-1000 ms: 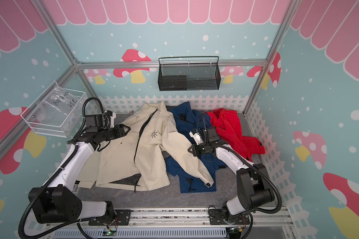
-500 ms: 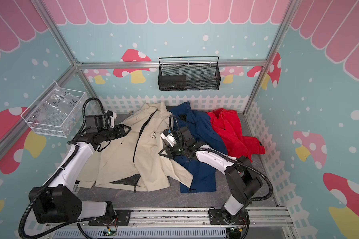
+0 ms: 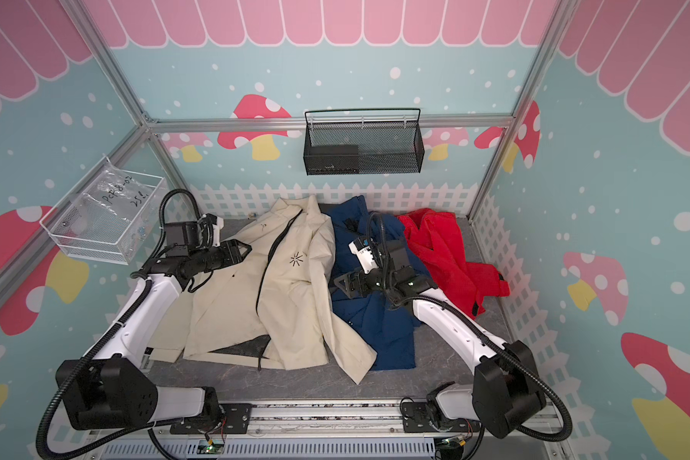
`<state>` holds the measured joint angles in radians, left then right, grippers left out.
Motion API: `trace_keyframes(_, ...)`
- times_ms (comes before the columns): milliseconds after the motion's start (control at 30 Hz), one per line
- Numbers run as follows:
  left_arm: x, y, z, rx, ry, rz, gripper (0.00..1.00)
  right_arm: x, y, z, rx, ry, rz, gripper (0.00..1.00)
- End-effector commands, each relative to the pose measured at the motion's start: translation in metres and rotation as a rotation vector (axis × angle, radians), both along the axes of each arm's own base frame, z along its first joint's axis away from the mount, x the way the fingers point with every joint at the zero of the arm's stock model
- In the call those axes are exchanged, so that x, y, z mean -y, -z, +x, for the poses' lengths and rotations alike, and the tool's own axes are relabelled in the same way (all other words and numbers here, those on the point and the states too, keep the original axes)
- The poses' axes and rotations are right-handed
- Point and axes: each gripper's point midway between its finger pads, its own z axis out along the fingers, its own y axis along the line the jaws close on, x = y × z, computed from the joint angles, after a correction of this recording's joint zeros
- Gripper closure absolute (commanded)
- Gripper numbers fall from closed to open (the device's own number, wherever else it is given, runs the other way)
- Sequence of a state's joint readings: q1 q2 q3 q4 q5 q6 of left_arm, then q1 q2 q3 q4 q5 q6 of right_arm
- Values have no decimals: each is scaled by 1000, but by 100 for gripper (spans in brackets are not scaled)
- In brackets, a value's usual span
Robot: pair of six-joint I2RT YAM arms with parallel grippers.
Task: Unzip the jacket
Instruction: Move the jacket to the center of the board.
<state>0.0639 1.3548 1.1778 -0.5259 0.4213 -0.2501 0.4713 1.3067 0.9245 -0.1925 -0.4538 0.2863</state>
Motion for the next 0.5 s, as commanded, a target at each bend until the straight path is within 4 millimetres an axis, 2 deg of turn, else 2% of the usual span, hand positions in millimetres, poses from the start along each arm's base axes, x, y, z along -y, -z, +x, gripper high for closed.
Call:
trace_keyframes(0, -3, -4, -1, 26, -9, 23, 41, 30, 57, -29, -148, 76, -127, 20)
trace_keyframes(33, -4, -4, -1, 26, -11, 24, 41, 36, 65, -35, -171, 104, -138, 24)
trace_keyframes(133, -3, -3, 0, 24, -9, 16, 41, 45, 88, -53, -240, 136, -138, 49)
trace_keyframes(200, -2, -3, 0, 22, -7, 11, 41, 46, 103, -65, -287, 123, -148, 74)
trace_keyframes(267, -2, -2, 1, 20, -7, 9, 41, 41, 113, -76, -311, 95, -172, 90)
trace_keyframes(333, -1, -2, 1, 21, -7, 8, 41, 28, 119, -86, -334, 41, -172, 95)
trace_keyframes(467, -1, -3, 0, 23, -6, 9, 41, 0, 133, -104, -384, -56, -160, 97)
